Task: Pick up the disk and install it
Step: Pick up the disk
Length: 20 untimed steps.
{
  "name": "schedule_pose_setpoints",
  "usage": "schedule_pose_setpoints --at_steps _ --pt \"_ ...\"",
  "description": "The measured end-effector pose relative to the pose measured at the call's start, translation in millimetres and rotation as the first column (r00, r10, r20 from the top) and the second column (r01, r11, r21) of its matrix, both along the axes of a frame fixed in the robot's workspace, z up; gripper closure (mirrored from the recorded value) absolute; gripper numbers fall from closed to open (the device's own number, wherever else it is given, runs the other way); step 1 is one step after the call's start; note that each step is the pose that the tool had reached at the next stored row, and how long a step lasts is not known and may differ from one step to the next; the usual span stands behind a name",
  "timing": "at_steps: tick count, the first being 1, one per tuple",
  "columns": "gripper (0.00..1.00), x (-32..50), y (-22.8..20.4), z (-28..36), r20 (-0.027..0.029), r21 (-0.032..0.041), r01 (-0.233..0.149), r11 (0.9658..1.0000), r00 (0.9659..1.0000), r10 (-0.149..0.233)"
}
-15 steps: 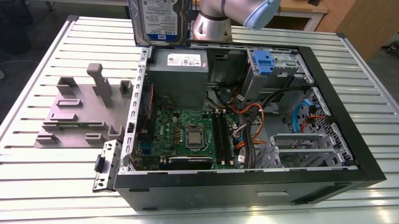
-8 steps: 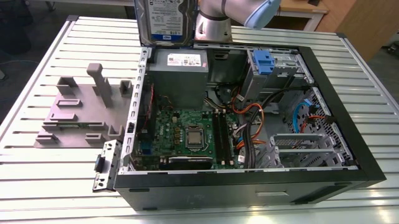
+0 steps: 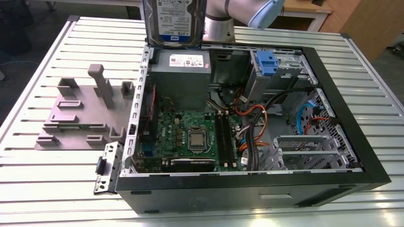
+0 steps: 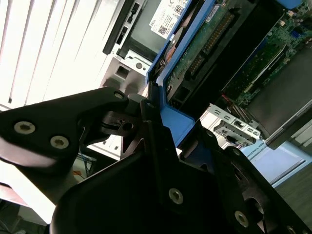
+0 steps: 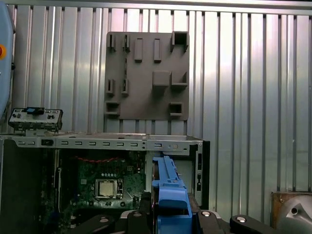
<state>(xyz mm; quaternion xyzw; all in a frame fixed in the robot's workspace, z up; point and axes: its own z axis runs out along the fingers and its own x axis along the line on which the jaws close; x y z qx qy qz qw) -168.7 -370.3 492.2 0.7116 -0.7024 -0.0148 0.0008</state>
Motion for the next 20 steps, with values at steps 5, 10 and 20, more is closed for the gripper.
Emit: schedule_pose_setpoints --at_steps 5,10,20 --pt "0.63 7.0 0.0 0.0 0.0000 0.0000 0.000 1.0000 1.0000 0.000" --pt "0.63 13.8 0.0 0.0 0.0000 0.0001 0.000 1.0000 1.0000 0.000" --pt "0.63 27.2 0.0 0.0 0.0000 0.0000 0.000 1.0000 1.0000 0.000"
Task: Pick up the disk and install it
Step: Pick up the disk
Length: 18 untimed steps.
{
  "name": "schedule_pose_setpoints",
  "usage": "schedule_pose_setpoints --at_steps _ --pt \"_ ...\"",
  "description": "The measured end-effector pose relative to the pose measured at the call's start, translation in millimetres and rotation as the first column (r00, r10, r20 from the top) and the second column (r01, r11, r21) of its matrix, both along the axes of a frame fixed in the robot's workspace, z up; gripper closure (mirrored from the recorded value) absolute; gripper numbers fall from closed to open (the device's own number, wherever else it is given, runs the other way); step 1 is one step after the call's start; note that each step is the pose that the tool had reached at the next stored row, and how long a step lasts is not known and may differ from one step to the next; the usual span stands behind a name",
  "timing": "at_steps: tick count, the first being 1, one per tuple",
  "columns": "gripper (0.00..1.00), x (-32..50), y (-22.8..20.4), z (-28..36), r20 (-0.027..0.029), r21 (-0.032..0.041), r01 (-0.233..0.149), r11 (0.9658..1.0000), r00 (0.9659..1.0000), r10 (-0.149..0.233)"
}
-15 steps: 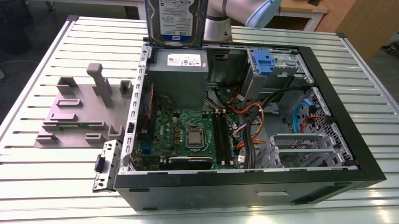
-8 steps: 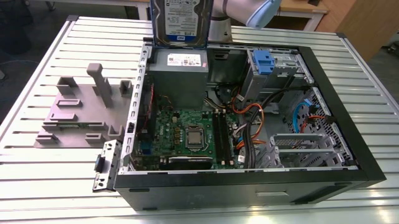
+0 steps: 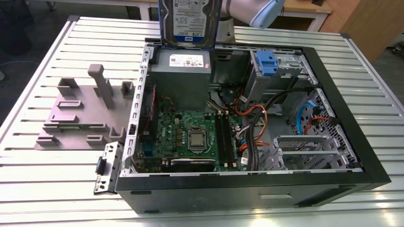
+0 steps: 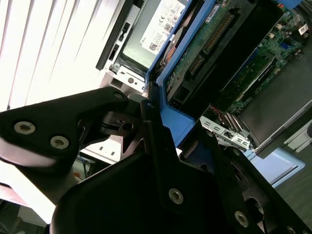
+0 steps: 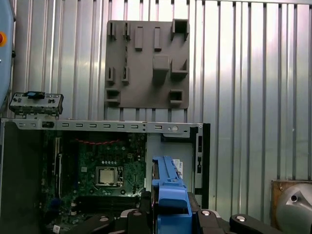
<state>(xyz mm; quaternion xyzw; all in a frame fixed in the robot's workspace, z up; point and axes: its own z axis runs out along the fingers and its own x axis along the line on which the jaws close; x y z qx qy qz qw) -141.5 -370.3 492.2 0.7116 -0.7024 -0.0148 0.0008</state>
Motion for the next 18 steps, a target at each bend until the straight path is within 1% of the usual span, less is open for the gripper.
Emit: schedule_pose_setpoints --at_steps 2,8,18 --pt "0.63 1.8 0.0 0.0 0.0000 0.0000 0.000 1.0000 1.0000 0.000" --pt "0.63 2.1 -0.3 -0.1 0.0000 0.0000 0.000 1.0000 1.0000 0.000" --pt "0.63 2.1 -4.5 -0.1 0.0000 -0.0001 0.000 1.0000 1.0000 0.000"
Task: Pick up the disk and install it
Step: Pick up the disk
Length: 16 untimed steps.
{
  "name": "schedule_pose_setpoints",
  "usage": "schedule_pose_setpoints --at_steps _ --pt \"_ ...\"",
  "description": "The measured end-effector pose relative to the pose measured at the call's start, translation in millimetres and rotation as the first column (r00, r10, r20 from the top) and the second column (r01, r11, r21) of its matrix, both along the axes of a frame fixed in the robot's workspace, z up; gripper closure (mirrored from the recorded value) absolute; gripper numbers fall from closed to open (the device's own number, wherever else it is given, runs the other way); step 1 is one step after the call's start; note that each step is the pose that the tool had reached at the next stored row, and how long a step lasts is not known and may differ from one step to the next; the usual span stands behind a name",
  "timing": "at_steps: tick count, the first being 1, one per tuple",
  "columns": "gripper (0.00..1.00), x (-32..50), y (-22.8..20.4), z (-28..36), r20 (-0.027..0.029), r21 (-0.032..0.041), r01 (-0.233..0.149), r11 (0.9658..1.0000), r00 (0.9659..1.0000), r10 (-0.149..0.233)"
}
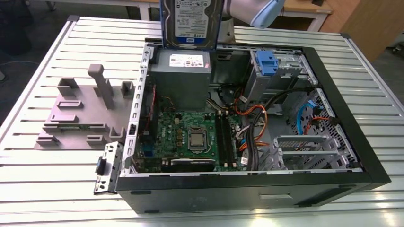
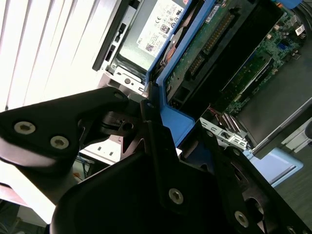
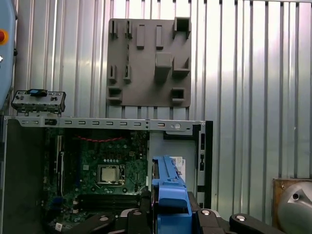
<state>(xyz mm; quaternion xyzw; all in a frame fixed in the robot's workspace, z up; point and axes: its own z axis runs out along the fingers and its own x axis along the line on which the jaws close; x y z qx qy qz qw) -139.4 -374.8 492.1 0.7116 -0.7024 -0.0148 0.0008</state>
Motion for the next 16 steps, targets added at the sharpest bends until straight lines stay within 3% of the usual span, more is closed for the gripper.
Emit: schedule_pose_setpoints --at_steps 16 --pt "0.63 0.5 -9.4 -0.2 0.0001 -0.0042 0.000 1.0000 1.0000 0.000"
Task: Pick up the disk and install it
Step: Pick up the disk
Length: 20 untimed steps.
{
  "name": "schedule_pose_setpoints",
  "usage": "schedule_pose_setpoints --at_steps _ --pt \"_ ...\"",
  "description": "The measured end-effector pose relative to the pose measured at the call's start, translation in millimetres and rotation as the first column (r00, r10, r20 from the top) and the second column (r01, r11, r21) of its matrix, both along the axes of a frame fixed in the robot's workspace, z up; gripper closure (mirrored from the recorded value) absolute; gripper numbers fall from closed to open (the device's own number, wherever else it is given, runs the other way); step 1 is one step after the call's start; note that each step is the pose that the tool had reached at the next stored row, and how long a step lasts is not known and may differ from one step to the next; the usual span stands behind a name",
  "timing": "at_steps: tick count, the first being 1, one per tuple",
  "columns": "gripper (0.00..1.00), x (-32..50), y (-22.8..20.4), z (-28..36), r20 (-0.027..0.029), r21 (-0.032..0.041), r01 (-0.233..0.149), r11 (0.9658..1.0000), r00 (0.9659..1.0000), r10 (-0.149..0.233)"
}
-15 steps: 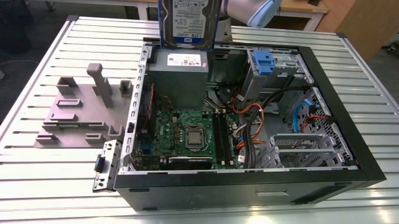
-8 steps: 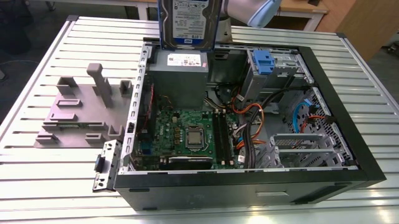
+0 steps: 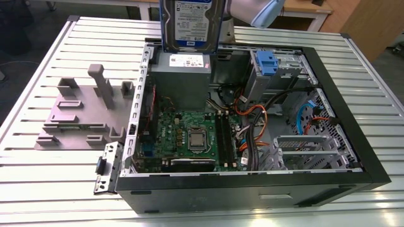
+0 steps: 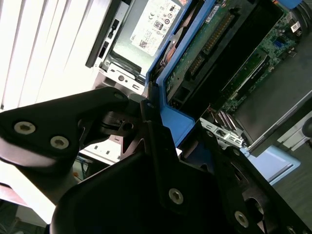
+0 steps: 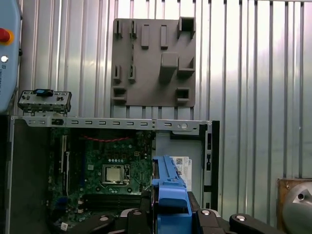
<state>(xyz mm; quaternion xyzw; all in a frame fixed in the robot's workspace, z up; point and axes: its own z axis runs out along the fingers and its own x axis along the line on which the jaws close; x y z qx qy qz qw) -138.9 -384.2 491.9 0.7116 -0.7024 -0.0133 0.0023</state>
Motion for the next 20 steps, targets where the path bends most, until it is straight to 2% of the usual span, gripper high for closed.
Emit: schedule_pose_setpoints --at_steps 7,13,20 --pt "0.63 0.4 -4.6 -0.1 0.0001 -0.0045 0.000 1.0000 1.0000 0.000" --pt "0.63 2.5 -4.8 -0.2 0.0000 -0.0055 0.000 1.0000 1.0000 0.000" --pt "0.63 10.0 -4.8 -0.4 0.0000 -0.0057 0.000 1.0000 1.0000 0.000"
